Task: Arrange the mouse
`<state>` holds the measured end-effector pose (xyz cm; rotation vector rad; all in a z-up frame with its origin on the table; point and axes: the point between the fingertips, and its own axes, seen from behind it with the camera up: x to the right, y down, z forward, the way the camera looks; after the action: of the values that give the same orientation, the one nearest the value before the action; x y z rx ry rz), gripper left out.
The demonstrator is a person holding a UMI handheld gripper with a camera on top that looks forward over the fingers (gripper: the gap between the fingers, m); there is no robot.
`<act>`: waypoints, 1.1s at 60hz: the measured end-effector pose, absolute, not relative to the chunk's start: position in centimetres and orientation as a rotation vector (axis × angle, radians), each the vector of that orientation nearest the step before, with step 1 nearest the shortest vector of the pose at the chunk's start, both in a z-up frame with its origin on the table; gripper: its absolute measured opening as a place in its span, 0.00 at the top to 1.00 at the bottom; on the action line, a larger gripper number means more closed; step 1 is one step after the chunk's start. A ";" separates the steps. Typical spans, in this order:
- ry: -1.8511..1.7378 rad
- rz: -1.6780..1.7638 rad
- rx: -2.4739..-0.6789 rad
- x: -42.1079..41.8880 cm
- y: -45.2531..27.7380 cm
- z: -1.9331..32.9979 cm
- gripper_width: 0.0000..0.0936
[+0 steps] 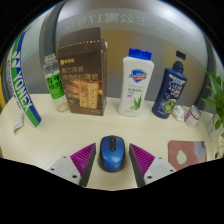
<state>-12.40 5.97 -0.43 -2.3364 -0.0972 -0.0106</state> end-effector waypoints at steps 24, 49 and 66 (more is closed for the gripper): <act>-0.220 0.086 -2.262 -13.6 6.4 2.9 0.61; 0.008 -0.054 -2.073 6.8 1.2 16.2 0.61; 0.052 -0.032 -2.319 15.5 -1.7 1.0 0.57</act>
<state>15.47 -1.66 1.01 -2.3189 0.0520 -0.0317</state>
